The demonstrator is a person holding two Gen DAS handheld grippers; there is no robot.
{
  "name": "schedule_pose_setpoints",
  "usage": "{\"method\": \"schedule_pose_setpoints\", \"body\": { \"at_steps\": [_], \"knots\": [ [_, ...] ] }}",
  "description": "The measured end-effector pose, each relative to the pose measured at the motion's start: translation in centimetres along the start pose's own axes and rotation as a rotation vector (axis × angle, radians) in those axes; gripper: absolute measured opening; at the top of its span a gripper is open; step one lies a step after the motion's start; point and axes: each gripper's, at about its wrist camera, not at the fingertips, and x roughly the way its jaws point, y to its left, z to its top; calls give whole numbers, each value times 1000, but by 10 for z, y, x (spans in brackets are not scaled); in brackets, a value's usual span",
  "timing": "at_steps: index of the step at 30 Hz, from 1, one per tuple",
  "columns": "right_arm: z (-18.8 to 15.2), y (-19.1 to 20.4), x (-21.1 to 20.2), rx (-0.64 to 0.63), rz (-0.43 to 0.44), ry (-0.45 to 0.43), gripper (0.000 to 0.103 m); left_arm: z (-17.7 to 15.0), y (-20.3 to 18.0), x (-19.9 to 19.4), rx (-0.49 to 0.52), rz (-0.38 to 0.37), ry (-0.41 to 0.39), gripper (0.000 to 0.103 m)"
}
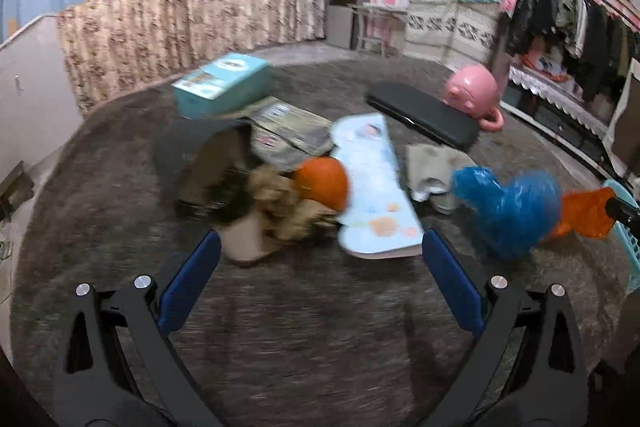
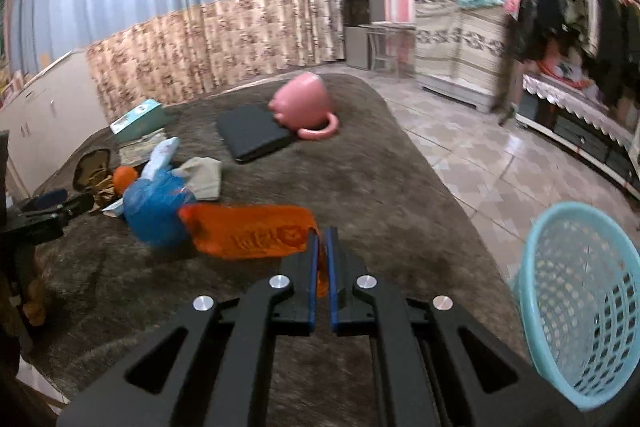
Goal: Collect trash
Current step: 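Grasp the orange bag with the right tool while the left tool approaches the white card, then grasp the white card with the left tool while the right tool holds the orange bag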
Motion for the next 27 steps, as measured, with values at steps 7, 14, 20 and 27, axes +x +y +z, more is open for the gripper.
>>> {"method": "schedule_pose_setpoints", "body": {
  "at_steps": [7, 14, 20, 27],
  "knots": [
    [-9, -5, 3, 25, -2, 1, 5, 1, -17, 24, 2, -36, 62, 78],
    [-11, -4, 5, 34, 9, -4, 5, 3, -14, 36, -23, -68, 104, 63],
    [-14, -4, 1, 34, 18, -15, 5, 1, -20, 30, 2, -67, 92, 49],
    [-8, -2, -7, 34, 26, -47, 5, 7, -20, -11, 53, -44, 8, 49]
  ]
}}
